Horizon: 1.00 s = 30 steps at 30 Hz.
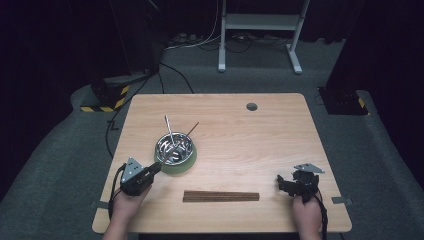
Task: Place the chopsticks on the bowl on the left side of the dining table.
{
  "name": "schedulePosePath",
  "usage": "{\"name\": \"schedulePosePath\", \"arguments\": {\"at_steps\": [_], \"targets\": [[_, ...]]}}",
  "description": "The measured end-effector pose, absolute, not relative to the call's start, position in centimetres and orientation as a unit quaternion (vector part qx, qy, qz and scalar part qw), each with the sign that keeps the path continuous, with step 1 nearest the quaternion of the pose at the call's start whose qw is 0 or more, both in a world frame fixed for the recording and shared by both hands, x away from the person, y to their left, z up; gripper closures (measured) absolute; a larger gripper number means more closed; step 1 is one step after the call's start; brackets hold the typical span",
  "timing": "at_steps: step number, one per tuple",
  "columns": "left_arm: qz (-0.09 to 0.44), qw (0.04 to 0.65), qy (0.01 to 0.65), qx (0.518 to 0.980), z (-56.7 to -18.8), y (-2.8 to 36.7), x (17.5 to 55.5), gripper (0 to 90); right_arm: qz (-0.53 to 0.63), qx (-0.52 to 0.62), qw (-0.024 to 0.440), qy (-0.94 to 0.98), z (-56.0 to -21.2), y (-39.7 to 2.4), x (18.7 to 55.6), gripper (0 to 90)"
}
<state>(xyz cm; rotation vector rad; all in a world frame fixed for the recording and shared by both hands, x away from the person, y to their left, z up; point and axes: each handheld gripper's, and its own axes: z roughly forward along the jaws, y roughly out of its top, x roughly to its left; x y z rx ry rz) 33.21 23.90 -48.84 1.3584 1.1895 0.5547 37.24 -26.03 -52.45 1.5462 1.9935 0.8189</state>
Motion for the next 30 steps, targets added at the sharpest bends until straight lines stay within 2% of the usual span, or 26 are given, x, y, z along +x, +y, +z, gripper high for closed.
{"name": "schedulePosePath", "arguments": {"at_steps": [6,30], "targets": [[0.249,0.573,0.524,0.579,-49.4,24.1,33.8,83.8,0.299,0.563,0.243,0.73,-52.5,-26.1,37.2,10.6],[0.232,0.562,0.535,0.587,-50.1,24.7,34.2,83.2,0.299,0.563,0.244,0.731,-52.5,-26.1,37.2,10.7]]}}
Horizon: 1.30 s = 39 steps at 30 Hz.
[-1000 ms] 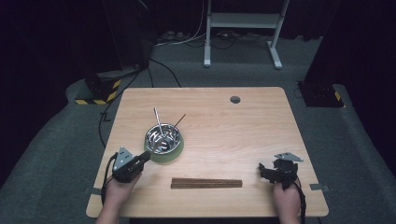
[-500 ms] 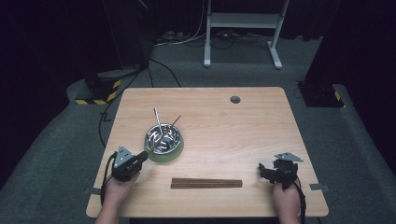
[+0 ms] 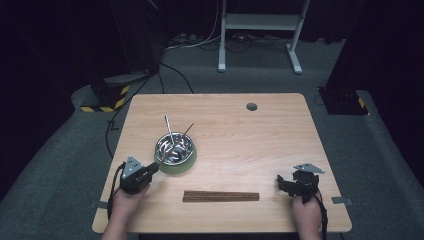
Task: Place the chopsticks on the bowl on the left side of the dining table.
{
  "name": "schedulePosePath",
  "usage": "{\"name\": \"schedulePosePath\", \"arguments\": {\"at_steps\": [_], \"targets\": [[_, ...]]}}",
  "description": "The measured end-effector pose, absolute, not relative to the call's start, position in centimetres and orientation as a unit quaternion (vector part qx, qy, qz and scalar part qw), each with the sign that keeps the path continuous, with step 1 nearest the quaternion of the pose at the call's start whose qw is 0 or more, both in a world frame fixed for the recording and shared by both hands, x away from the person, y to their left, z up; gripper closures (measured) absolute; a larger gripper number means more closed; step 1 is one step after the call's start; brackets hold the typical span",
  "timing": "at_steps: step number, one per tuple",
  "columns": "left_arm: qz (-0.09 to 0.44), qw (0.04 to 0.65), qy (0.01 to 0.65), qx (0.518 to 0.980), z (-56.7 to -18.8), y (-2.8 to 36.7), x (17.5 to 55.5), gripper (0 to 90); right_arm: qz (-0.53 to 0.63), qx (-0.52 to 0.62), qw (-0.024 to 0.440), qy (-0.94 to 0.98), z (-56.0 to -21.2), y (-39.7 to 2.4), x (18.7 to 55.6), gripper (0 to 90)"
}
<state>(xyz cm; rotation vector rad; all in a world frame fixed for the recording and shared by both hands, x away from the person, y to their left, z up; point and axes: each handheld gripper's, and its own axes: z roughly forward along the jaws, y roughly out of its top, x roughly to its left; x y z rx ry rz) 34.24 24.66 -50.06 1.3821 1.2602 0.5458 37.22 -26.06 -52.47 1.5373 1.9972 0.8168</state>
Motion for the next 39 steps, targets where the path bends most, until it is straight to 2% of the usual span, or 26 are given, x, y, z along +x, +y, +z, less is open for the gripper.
{"name": "schedulePosePath", "arguments": {"at_steps": [16,20,21,28,34,35,39], "targets": [[0.233,0.566,0.537,0.581,-50.0,24.6,34.2,82.6,0.299,0.563,0.243,0.731,-52.5,-26.1,37.2,10.7],[0.231,0.567,0.538,0.579,-49.9,24.6,34.2,78.9,0.299,0.563,0.244,0.731,-52.5,-26.1,37.2,10.7],[0.233,0.566,0.539,0.579,-49.9,24.6,34.2,74.9,0.299,0.563,0.244,0.731,-52.5,-26.1,37.2,10.7],[0.252,0.58,0.528,0.567,-48.6,24.1,33.5,63.9,0.299,0.563,0.243,0.731,-52.5,-26.1,37.2,10.7],[0.249,0.592,0.497,0.584,-47.3,22.4,32.1,64.0,0.299,0.563,0.243,0.731,-52.5,-26.1,37.2,10.6],[0.248,0.587,0.485,0.599,-47.3,22.1,32.0,64.2,0.299,0.563,0.244,0.731,-52.5,-26.1,37.2,10.6],[0.223,0.585,0.474,0.62,-47.8,19.7,31.4,64.1,0.299,0.563,0.244,0.731,-52.5,-26.1,37.2,10.7]]}}
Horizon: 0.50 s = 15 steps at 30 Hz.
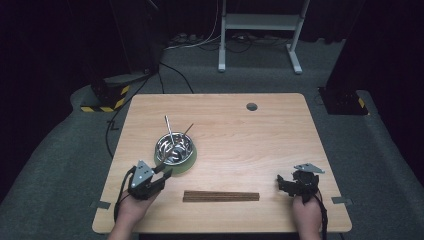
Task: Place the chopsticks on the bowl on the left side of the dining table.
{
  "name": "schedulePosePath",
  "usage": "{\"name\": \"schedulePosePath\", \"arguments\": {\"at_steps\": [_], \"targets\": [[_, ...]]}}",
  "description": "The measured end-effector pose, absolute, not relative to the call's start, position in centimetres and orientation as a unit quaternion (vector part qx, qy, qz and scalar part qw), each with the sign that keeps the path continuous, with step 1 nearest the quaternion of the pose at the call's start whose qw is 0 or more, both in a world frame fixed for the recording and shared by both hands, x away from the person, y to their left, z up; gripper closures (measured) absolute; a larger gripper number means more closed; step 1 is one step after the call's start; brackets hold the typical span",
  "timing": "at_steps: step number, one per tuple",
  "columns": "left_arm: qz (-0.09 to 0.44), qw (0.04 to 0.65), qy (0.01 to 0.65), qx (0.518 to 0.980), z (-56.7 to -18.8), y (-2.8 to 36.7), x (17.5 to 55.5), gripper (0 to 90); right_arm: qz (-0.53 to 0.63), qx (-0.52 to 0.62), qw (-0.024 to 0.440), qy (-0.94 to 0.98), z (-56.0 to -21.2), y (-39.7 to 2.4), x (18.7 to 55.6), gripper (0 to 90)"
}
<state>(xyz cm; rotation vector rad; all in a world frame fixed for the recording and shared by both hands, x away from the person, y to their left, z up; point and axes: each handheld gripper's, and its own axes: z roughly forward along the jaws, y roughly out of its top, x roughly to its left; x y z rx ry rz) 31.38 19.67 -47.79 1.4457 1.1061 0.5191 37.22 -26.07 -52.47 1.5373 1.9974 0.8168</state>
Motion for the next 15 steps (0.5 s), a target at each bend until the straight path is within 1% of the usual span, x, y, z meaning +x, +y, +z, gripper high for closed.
{"name": "schedulePosePath", "arguments": {"at_steps": [1,2,3,4,5,8,11,15], "targets": [[0.218,0.585,0.472,0.623,-48.1,19.0,31.3,63.8,0.299,0.563,0.244,0.731,-52.5,-26.1,37.2,10.7],[0.197,0.578,0.471,0.637,-48.7,17.9,31.1,63.2,0.299,0.563,0.244,0.731,-52.5,-26.1,37.2,10.6],[0.197,0.578,0.471,0.637,-48.7,17.9,31.1,63.0,0.299,0.563,0.244,0.731,-52.5,-26.1,37.2,10.6],[0.177,0.566,0.463,0.659,-49.5,17.0,31.0,62.5,0.3,0.563,0.242,0.731,-52.5,-26.0,37.2,10.7],[0.177,0.566,0.463,0.659,-49.5,17.0,31.0,62.3,0.3,0.563,0.242,0.731,-52.5,-26.0,37.2,10.7],[0.177,0.534,0.457,0.689,-50.8,15.9,31.1,62.0,0.299,0.563,0.242,0.732,-52.5,-26.1,37.2,10.7],[0.154,0.529,0.463,0.695,-51.5,15.7,31.3,62.1,0.299,0.564,0.241,0.731,-52.4,-26.0,37.2,10.7],[0.142,0.524,0.472,0.695,-52.0,15.8,31.4,62.1,0.299,0.563,0.242,0.731,-52.4,-26.0,37.2,10.7]]}}
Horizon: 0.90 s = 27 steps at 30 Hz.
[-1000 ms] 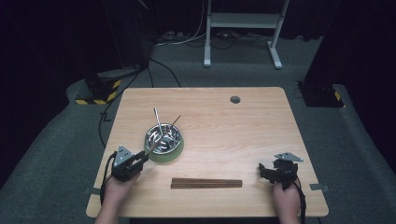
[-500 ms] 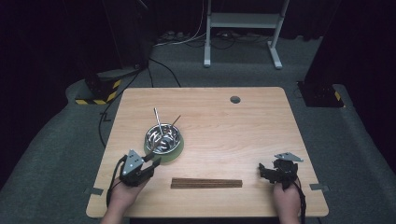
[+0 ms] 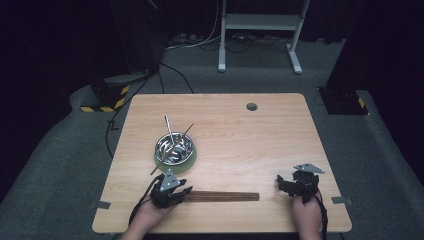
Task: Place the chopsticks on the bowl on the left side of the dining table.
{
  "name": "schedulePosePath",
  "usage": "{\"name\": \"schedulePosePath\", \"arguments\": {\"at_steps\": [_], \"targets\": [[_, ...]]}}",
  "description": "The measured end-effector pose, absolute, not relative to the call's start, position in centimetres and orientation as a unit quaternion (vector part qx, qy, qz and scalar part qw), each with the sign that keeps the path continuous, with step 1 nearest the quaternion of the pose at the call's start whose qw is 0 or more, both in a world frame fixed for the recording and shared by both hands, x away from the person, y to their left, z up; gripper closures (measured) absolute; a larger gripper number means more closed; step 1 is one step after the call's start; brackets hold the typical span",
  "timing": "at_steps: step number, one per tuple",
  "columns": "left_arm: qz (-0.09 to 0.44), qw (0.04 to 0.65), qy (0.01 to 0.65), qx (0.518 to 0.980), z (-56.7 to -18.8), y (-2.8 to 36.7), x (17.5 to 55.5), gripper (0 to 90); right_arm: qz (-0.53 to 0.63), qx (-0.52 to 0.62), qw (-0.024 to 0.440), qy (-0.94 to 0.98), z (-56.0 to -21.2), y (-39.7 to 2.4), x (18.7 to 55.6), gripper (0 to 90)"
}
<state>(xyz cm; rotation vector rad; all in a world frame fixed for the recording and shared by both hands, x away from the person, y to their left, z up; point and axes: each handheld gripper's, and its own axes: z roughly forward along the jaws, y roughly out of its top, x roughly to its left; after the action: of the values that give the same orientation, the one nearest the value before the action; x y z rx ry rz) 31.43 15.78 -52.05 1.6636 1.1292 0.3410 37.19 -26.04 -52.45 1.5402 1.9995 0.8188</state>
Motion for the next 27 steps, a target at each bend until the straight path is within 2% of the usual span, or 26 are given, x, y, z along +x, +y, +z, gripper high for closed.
{"name": "schedulePosePath", "arguments": {"at_steps": [12,23,27], "targets": [[0.135,0.515,0.477,0.699,-52.8,15.6,31.8,62.8,0.3,0.565,0.24,0.73,-52.4,-26.0,37.2,10.6],[0.161,0.517,0.489,0.684,-53.0,16.0,32.8,63.6,0.299,0.564,0.24,0.731,-52.4,-26.0,37.2,10.7],[0.145,0.522,0.477,0.692,-53.1,15.7,32.5,63.1,0.299,0.565,0.24,0.731,-52.4,-26.0,37.2,10.7]]}}
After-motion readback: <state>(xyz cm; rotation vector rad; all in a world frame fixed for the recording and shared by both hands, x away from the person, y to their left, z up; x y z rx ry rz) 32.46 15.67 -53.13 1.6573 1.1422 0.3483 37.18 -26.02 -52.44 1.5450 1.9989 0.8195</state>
